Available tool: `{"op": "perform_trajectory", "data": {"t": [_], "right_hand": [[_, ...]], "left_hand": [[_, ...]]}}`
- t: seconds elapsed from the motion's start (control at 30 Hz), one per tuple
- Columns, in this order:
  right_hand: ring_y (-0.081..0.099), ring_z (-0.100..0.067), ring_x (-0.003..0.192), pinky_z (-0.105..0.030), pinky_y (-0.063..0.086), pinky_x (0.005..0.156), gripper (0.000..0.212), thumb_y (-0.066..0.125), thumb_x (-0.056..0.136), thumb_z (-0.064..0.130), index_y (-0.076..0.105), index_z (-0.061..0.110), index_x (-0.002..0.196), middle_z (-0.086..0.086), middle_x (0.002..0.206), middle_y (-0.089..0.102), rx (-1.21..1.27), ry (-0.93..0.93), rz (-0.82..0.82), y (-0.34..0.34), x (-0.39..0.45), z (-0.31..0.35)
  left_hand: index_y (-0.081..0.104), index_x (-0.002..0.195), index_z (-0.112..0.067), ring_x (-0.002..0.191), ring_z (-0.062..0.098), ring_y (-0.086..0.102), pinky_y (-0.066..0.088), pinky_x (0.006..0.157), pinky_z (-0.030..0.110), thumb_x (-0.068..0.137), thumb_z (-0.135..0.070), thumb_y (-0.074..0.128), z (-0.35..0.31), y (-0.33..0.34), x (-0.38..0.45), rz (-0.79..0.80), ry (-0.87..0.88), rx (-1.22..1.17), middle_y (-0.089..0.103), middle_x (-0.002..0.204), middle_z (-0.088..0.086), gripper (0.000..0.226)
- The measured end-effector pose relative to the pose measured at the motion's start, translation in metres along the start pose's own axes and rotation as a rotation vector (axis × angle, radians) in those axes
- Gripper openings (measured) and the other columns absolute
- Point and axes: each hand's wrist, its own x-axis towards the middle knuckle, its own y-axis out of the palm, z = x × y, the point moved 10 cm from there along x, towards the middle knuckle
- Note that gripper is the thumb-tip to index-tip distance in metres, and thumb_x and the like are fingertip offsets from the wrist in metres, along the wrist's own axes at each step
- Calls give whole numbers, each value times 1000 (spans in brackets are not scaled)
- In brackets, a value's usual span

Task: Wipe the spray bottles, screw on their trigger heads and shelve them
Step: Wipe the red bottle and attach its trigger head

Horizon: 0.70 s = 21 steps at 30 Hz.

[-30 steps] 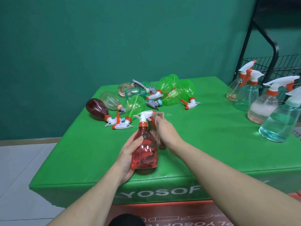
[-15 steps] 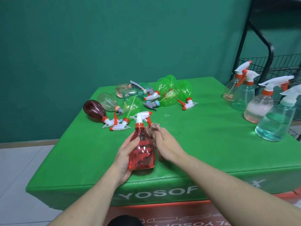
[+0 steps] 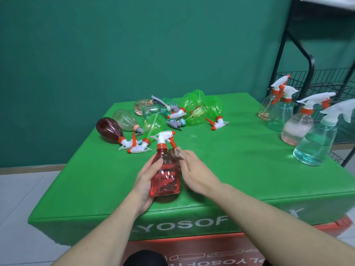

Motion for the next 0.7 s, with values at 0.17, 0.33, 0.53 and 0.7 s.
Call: {"op": "perform_trajectory", "data": {"t": [0.17, 0.33, 0.53, 0.7], "right_hand": [[50, -12, 128, -25, 34, 112, 44, 25, 110, 36, 47, 21, 145, 1, 143, 52, -5, 23, -10, -1, -16, 4], [56, -17, 100, -24, 37, 81, 35, 25, 110, 33, 57, 19, 110, -2, 110, 63, 147, 209, -71, -20, -25, -6], [59, -21, 116, -34, 41, 105, 46, 25, 110, 38, 59, 13, 127, -6, 126, 64, 342, 353, -143, -32, -26, -13], [55, -18, 111, -27, 34, 91, 31, 29, 110, 33, 58, 21, 111, -1, 117, 61, 471, 358, -230, -45, -30, -5]], "left_hand": [[54, 142, -22, 92, 32, 77, 63, 72, 43, 76, -38, 74, -6, 0, -2, -58, 17, -8, 76, 113, 16, 70], [55, 136, -22, 93, 37, 74, 60, 86, 53, 100, -34, 60, -9, -5, -5, -134, 4, 69, 73, 115, 18, 38], [58, 126, -25, 79, 25, 76, 60, 71, 38, 101, -20, 59, -20, 5, -13, -125, 46, 219, 73, 110, 12, 26], [52, 129, -39, 104, 19, 70, 56, 95, 41, 90, -17, 76, -32, 10, -14, -169, 161, 330, 70, 118, -3, 51]]}}
